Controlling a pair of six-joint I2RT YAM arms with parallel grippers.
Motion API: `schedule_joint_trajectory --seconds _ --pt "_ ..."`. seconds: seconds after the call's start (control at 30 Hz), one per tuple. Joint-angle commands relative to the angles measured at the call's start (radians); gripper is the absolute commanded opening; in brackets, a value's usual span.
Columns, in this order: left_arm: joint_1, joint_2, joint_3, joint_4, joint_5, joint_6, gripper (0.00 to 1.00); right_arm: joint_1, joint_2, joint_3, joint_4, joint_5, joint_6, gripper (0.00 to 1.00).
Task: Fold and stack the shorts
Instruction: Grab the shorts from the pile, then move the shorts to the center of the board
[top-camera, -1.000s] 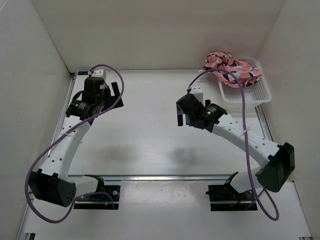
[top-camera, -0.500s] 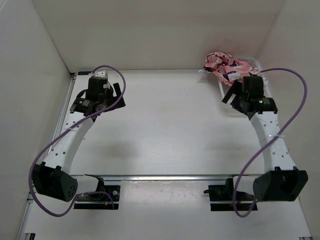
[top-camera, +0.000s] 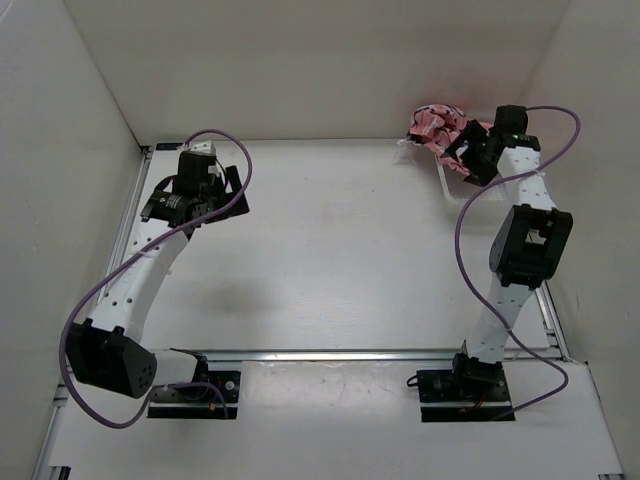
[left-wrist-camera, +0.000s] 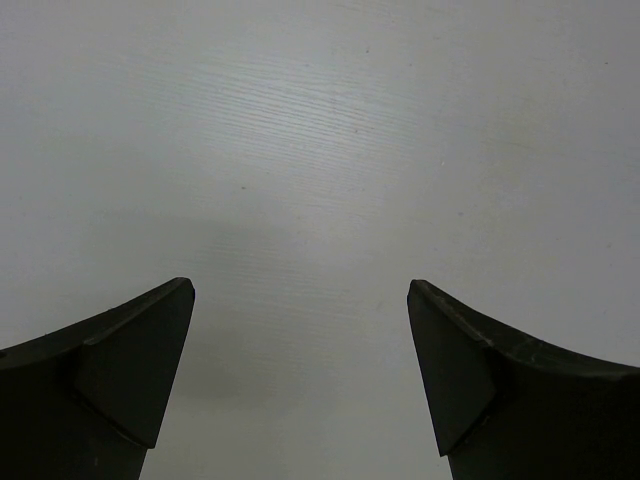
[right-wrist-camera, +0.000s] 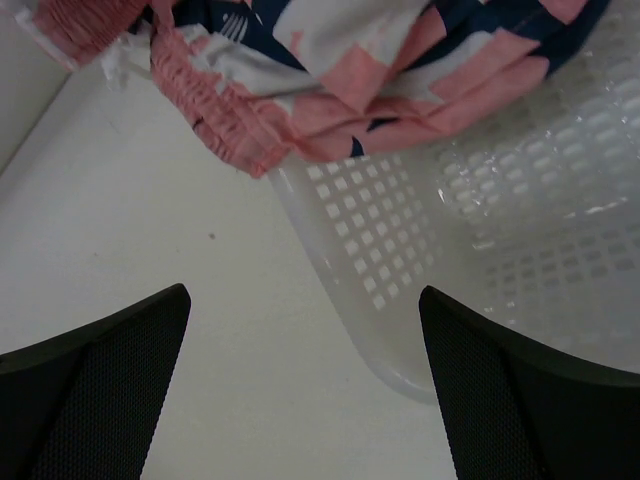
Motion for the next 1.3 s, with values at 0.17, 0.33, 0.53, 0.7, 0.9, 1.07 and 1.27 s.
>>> schedule_joint_trajectory --seconds 0.17,0.33,0.53,0.7,0.9,1.07,1.27 --pt "-0.005 0.004 0.047 -0.021 -0.033 0.013 1.00 -0.001 0.207 0.234 0.028 -0.010 0.118 0.97" --pt "-0.005 0.014 0.057 -0.030 -0.057 0.024 1.00 -0.001 0.263 0.304 0.054 -0.001 0.153 0.82" --pt "-0.005 0.035 0.075 -0.030 -0.066 0.035 1.00 -0.001 0.274 0.338 0.086 0.036 0.162 0.39" --pt "-0.005 0.035 0.075 -0.039 -0.066 0.035 1.00 -0.010 0.192 0.311 0.086 0.059 0.149 0.00" --pt "-0.005 0.044 0.103 -0.039 -0.021 0.015 1.00 0.046 -0.013 0.355 0.077 0.004 0.067 0.00" --pt "0.006 0.044 0.155 -0.049 0.026 -0.005 1.00 0.198 -0.141 0.534 0.003 -0.056 -0.020 0.00" --pt "0.058 0.035 0.231 -0.093 0.044 -0.023 1.00 0.503 -0.291 0.520 -0.028 -0.071 -0.160 0.00"
